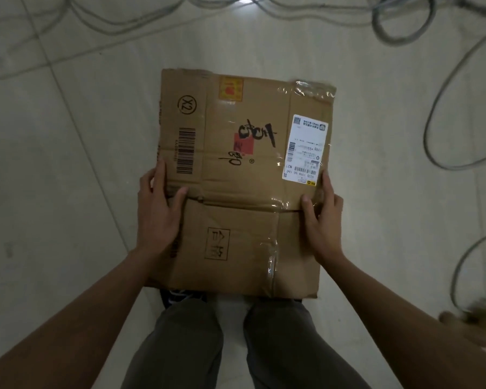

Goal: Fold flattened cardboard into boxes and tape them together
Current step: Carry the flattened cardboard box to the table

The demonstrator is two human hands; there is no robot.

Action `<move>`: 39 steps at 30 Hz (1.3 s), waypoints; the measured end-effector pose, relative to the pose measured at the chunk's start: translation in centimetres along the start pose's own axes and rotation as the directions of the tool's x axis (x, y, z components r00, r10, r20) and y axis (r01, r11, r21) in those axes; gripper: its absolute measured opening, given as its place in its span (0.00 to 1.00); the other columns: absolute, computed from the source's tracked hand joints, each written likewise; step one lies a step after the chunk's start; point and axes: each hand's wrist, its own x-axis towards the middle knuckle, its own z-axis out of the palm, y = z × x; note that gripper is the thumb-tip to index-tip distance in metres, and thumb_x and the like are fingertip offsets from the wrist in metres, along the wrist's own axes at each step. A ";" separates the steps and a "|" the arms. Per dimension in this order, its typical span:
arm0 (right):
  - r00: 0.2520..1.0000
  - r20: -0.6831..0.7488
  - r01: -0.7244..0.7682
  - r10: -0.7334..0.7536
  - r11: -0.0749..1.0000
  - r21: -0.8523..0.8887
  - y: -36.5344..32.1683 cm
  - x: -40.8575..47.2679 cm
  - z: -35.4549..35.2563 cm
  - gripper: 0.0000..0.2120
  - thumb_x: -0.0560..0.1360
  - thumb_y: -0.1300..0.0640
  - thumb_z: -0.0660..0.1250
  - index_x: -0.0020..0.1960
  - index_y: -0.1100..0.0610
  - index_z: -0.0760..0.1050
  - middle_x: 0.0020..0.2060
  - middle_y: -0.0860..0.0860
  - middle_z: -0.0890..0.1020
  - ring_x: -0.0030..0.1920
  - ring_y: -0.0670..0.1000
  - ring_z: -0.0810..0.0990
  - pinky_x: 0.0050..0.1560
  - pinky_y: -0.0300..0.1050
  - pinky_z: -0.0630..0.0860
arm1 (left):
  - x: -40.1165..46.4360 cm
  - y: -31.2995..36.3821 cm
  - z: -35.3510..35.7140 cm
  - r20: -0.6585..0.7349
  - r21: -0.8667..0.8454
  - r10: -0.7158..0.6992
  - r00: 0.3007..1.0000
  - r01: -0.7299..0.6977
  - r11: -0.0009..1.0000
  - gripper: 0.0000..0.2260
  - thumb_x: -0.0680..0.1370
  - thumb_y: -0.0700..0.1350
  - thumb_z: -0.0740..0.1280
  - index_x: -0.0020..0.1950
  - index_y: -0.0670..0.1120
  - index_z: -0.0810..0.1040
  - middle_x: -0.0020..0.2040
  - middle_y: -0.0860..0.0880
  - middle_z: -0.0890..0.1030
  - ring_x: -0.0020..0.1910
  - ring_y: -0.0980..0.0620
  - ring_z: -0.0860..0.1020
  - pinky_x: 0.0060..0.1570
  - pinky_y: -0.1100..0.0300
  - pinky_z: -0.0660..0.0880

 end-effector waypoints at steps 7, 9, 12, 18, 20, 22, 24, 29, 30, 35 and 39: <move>0.997 0.003 -0.071 0.071 0.992 0.107 -1.8 -0.6 -0.2 0.30 0.83 0.53 0.61 0.81 0.45 0.51 0.72 0.49 0.72 0.67 0.54 0.76 0.67 0.60 0.75 | 0.6 0.4 -1.3 0.068 -0.144 -0.108 0.992 0.117 0.983 0.33 0.80 0.58 0.62 0.80 0.60 0.48 0.63 0.54 0.60 0.58 0.61 0.64 0.62 0.62 0.62; 0.997 -0.010 -0.077 0.079 0.990 0.120 -3.1 -1.4 -1.2 0.31 0.83 0.52 0.62 0.81 0.46 0.52 0.73 0.48 0.71 0.67 0.53 0.76 0.68 0.59 0.74 | 0.4 1.4 -2.5 0.064 -0.137 -0.121 0.991 0.129 0.982 0.31 0.81 0.59 0.59 0.80 0.60 0.48 0.63 0.52 0.61 0.56 0.61 0.65 0.61 0.61 0.63; 0.996 -0.020 -0.086 0.089 0.989 0.119 -5.8 -2.8 -3.3 0.31 0.83 0.50 0.62 0.81 0.46 0.52 0.75 0.48 0.69 0.70 0.53 0.73 0.69 0.60 0.71 | -0.3 4.0 -5.1 0.050 -0.065 -0.142 0.989 0.145 0.987 0.29 0.83 0.58 0.56 0.80 0.60 0.46 0.66 0.47 0.63 0.52 0.56 0.69 0.55 0.59 0.67; 0.998 -0.022 -0.057 0.060 0.992 0.116 -15.3 -6.4 -10.3 0.32 0.82 0.47 0.63 0.81 0.46 0.53 0.75 0.48 0.70 0.71 0.53 0.72 0.70 0.61 0.70 | -3.2 10.9 -14.3 0.042 -0.115 -0.183 0.982 0.187 0.976 0.30 0.82 0.60 0.56 0.80 0.61 0.46 0.65 0.44 0.64 0.53 0.52 0.69 0.59 0.57 0.68; 0.999 -0.032 -0.034 0.038 0.990 0.134 -19.6 -7.8 -13.3 0.31 0.81 0.47 0.65 0.80 0.46 0.56 0.72 0.47 0.72 0.69 0.52 0.74 0.69 0.59 0.71 | -4.2 13.7 -18.5 0.046 -0.182 -0.191 0.981 0.196 0.964 0.32 0.81 0.59 0.60 0.80 0.60 0.47 0.66 0.42 0.65 0.56 0.51 0.69 0.63 0.58 0.66; 0.999 -0.042 -0.012 0.019 0.987 0.163 -24.2 -9.4 -16.6 0.30 0.80 0.48 0.67 0.78 0.48 0.60 0.64 0.47 0.77 0.63 0.52 0.78 0.66 0.57 0.74 | -5.3 16.8 -23.2 0.058 -0.245 -0.172 0.983 0.181 0.953 0.35 0.80 0.57 0.64 0.81 0.58 0.48 0.67 0.43 0.70 0.60 0.49 0.73 0.67 0.54 0.68; 0.999 -0.042 0.024 -0.017 0.984 0.179 -29.0 -11.1 -20.1 0.28 0.79 0.51 0.69 0.76 0.50 0.64 0.58 0.47 0.79 0.56 0.52 0.80 0.62 0.55 0.77 | -6.8 20.4 -28.2 0.027 -0.312 -0.123 0.992 0.126 0.942 0.36 0.78 0.54 0.68 0.80 0.58 0.51 0.65 0.57 0.74 0.61 0.58 0.75 0.63 0.65 0.72; 0.992 0.017 0.121 -0.126 0.972 0.199 -41.0 -16.3 -29.2 0.31 0.78 0.53 0.70 0.78 0.48 0.61 0.49 0.42 0.80 0.46 0.39 0.79 0.47 0.34 0.74 | -11.0 29.5 -41.4 -0.073 -0.425 -0.024 0.997 -0.009 0.905 0.34 0.73 0.46 0.76 0.71 0.66 0.63 0.50 0.74 0.76 0.48 0.77 0.75 0.43 0.82 0.69; 0.989 0.020 0.137 -0.145 0.969 0.205 -43.3 -17.5 -31.1 0.32 0.78 0.53 0.70 0.78 0.48 0.60 0.47 0.39 0.78 0.45 0.37 0.78 0.45 0.31 0.72 | -11.8 31.2 -43.8 -0.093 -0.447 -0.027 0.995 -0.017 0.894 0.35 0.72 0.46 0.76 0.74 0.62 0.63 0.53 0.72 0.76 0.50 0.76 0.75 0.45 0.82 0.69; 0.963 -0.011 0.264 -0.268 0.938 0.223 -54.4 -23.1 -40.1 0.32 0.76 0.56 0.72 0.75 0.48 0.61 0.46 0.43 0.79 0.45 0.40 0.79 0.44 0.34 0.73 | -15.9 40.0 -55.5 -0.233 -0.433 0.019 0.972 -0.121 0.893 0.38 0.71 0.48 0.77 0.77 0.56 0.62 0.58 0.68 0.72 0.50 0.80 0.71 0.46 0.81 0.66; 0.935 -0.049 0.353 -0.352 0.903 0.246 -61.9 -27.0 -46.6 0.30 0.75 0.56 0.72 0.74 0.48 0.65 0.45 0.48 0.81 0.44 0.47 0.81 0.51 0.47 0.78 | -19.1 46.7 -63.5 -0.324 -0.399 0.088 0.942 -0.220 0.890 0.34 0.71 0.50 0.77 0.73 0.57 0.66 0.57 0.65 0.75 0.53 0.69 0.75 0.51 0.71 0.72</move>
